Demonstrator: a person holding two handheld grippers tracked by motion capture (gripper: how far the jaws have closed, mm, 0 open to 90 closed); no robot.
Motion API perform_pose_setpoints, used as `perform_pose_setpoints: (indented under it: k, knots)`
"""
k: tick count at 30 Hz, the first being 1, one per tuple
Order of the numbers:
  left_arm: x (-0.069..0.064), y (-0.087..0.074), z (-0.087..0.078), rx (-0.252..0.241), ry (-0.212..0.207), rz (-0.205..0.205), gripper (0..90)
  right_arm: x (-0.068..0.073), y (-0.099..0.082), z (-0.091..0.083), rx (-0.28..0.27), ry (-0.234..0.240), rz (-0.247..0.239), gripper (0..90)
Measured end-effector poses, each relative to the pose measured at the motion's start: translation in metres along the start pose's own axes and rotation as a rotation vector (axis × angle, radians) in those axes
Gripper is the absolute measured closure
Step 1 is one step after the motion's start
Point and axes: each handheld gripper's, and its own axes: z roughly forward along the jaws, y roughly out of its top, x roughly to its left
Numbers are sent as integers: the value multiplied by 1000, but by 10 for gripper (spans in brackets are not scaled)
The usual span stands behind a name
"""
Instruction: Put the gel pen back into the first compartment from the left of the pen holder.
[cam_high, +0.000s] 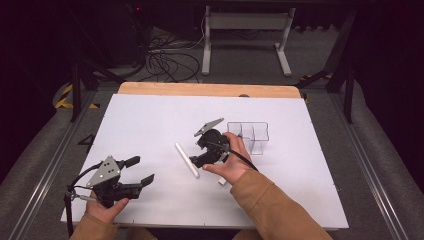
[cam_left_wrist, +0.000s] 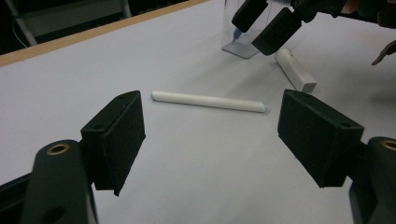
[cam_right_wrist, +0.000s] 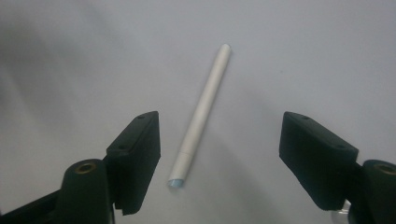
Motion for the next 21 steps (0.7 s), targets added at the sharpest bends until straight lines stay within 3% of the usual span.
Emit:
perform_pose_setpoints:
  k: [8, 21]
  knots:
    - [0, -1, -1, 0, 3, 8, 240, 2, 3, 18, 26, 12, 28, 337]
    - [2, -2, -1, 1, 2, 6, 241, 9, 2, 34, 35, -43, 18, 455]
